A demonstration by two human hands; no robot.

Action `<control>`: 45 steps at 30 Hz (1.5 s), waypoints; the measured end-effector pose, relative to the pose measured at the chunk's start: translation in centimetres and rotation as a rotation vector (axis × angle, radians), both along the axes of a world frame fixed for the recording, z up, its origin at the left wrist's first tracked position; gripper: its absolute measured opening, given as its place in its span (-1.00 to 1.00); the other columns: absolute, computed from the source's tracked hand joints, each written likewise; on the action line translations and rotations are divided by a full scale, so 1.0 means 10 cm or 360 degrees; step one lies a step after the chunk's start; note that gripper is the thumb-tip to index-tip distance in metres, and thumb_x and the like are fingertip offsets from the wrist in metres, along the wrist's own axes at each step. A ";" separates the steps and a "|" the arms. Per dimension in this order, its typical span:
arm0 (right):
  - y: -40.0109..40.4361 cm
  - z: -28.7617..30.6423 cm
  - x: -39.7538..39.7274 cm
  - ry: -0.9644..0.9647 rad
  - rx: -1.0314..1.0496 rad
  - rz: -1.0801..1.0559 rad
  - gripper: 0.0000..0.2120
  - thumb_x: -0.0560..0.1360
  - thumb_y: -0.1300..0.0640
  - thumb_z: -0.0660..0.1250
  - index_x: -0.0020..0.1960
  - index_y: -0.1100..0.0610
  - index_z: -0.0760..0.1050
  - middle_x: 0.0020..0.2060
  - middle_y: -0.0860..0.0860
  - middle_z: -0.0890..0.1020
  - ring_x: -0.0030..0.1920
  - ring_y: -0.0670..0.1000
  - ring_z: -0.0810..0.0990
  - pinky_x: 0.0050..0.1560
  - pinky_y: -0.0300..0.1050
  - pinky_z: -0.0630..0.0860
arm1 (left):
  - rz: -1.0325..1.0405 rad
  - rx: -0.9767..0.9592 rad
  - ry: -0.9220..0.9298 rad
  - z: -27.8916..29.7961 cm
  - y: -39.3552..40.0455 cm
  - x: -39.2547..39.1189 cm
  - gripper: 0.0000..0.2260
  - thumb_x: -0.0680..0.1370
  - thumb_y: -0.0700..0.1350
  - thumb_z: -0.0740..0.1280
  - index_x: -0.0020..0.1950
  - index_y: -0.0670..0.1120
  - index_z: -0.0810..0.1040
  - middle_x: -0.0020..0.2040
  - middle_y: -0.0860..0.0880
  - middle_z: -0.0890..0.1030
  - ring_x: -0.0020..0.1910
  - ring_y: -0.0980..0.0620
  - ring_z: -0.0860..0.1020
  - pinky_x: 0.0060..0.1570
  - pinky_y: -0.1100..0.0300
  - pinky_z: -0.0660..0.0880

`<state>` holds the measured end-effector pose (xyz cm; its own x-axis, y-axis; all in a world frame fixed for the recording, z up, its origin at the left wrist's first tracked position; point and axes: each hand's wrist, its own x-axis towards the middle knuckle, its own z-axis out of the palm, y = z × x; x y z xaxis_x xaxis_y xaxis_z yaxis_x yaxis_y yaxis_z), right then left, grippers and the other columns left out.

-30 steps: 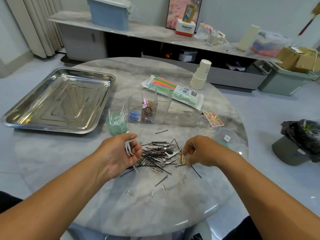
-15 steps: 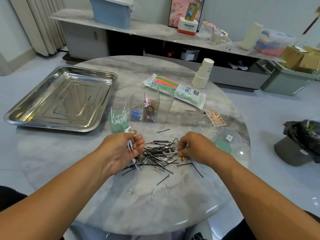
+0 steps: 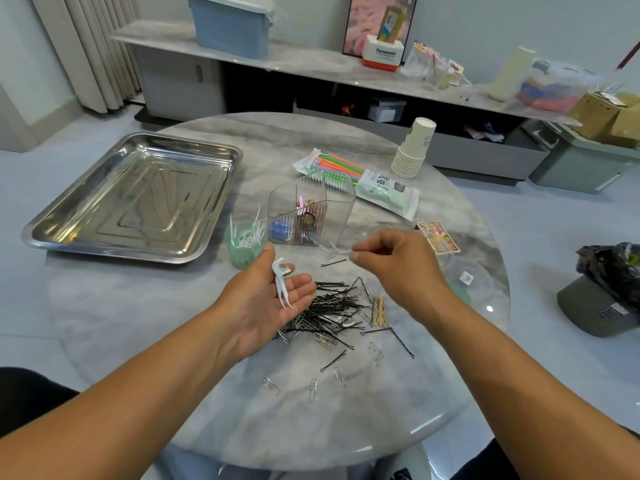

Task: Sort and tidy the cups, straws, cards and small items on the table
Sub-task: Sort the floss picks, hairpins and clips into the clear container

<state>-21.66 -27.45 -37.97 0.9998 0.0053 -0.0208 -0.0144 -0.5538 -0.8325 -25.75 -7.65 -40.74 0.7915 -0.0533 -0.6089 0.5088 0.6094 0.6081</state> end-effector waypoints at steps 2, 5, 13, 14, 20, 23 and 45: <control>0.18 -0.09 -0.11 0.0297 0.0519 -0.0108 -0.93 0.43 0.25 0.56 -0.13 0.14 0.69 -0.32 -0.02 0.70 -0.35 -0.14 0.61 -0.38 -0.34 0.47 | -0.0032 -0.0085 -0.0032 0.01 -0.04 -0.02 -0.43 0.65 0.25 0.15 0.30 -0.24 0.49 0.14 -0.25 0.66 0.07 -0.15 0.68 0.02 0.01 0.63; 0.38 -0.21 -0.28 0.0457 0.0775 -0.0121 -0.92 0.43 0.33 0.53 -0.08 0.28 0.69 -0.30 0.08 0.72 -0.38 -0.15 0.62 -0.40 -0.38 0.47 | -0.0075 -0.0267 -0.0088 0.04 -0.09 -0.05 -0.43 0.66 0.26 0.10 0.24 -0.23 0.53 0.07 -0.19 0.69 -0.05 -0.06 0.71 0.01 0.06 0.65; 0.33 -0.20 -0.19 0.0158 0.0225 0.0125 -0.94 0.48 0.04 0.53 -0.18 -0.05 0.72 -0.25 -0.21 0.72 -0.21 -0.28 0.65 -0.10 -0.28 0.47 | 0.0212 -0.0278 -0.0041 -0.02 0.02 0.01 -0.74 0.69 -0.11 0.24 0.23 -0.28 0.53 -0.05 -0.23 0.68 -0.11 -0.12 0.69 -0.21 0.05 0.68; 0.24 -0.18 -0.12 0.0095 -0.0041 0.0150 -0.93 0.47 0.06 0.53 -0.17 -0.07 0.70 -0.28 -0.26 0.69 -0.26 -0.29 0.62 -0.15 -0.27 0.46 | 0.0232 -0.0247 -0.0029 -0.01 0.07 0.03 -0.74 0.68 -0.08 0.26 0.19 -0.27 0.55 -0.11 -0.20 0.69 -0.17 -0.09 0.69 -0.26 0.09 0.67; 0.04 -0.34 -0.04 0.0467 -0.1067 0.0595 -0.83 0.37 0.10 0.59 -0.19 -0.12 0.64 -0.30 -0.19 0.63 -0.19 -0.11 0.62 -0.17 -0.20 0.51 | 0.0297 -0.0007 -0.0028 -0.06 0.22 0.09 -0.74 0.70 0.03 0.22 0.10 -0.14 0.56 -0.33 -0.02 0.57 -0.44 0.12 0.49 -0.48 0.29 0.45; 0.04 -0.42 -0.01 0.0377 -0.1146 0.0565 -0.84 0.36 0.01 0.60 -0.10 -0.10 0.66 -0.26 -0.19 0.65 -0.17 -0.13 0.61 -0.23 -0.21 0.43 | 0.0304 0.0008 -0.0049 -0.04 0.26 0.12 -0.76 0.71 0.03 0.19 0.13 -0.11 0.53 -0.32 -0.01 0.53 -0.44 0.13 0.43 -0.48 0.31 0.39; 0.01 -0.49 0.06 0.0221 -0.1147 0.0574 -0.88 0.39 -0.01 0.56 -0.09 -0.11 0.69 -0.24 -0.19 0.66 -0.19 -0.17 0.58 -0.32 -0.27 0.28 | 0.0313 0.0094 -0.0044 0.00 0.30 0.08 -0.83 0.70 -0.03 0.22 0.04 -0.10 0.51 -0.25 -0.04 0.55 -0.39 0.11 0.45 -0.48 0.32 0.39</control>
